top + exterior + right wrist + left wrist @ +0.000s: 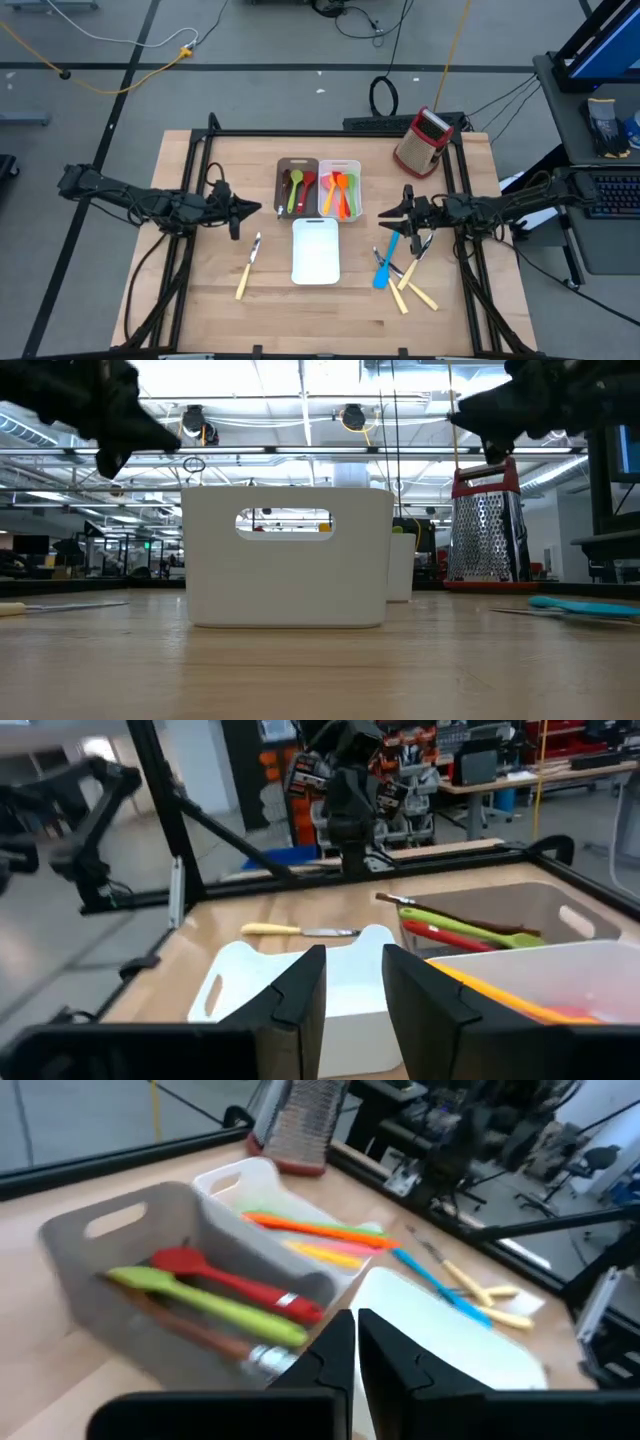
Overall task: Pick & Place Kitchen Items
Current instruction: Put the blue spatula into the top white bin
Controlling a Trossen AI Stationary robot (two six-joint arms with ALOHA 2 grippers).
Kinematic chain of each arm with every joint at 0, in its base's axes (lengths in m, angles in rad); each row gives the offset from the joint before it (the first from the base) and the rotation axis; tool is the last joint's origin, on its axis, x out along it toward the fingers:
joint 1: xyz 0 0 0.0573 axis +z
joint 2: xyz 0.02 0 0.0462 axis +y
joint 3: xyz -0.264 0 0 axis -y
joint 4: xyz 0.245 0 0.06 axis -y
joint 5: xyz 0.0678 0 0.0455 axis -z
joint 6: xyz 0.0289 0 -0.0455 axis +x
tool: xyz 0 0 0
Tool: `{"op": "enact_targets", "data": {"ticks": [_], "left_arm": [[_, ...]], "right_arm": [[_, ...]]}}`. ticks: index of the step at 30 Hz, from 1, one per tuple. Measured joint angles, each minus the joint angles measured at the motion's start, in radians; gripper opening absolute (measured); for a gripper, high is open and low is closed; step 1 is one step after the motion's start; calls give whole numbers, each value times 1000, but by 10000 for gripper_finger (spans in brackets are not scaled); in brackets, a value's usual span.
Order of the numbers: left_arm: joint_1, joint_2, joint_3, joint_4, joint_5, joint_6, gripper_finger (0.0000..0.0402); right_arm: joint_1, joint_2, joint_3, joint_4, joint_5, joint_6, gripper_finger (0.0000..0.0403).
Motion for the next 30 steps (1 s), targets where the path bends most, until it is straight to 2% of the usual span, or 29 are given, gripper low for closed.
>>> {"op": "enact_targets", "data": {"ticks": [6,10,12,17,21,30], "left_arm": [[5,-111,-57,-75,-17,13,2],[4,-187,-74,-118,-17,30,13],[5,-219,-75,-142,-17,33,17],[5,-273,-75,-192,-17,38,11],[5,-286,-75,-232,-16,35,3],[5,-286,-75,-293,-16,-10,27]], "right_arm": [[0,18,191,-371,-4,-67,93],[0,47,294,-598,-15,-93,93],[0,65,331,-684,-55,-93,93],[1,128,364,-771,-162,-93,93],[1,191,364,-846,-184,-110,95],[1,301,364,-891,-218,-197,112]]}}
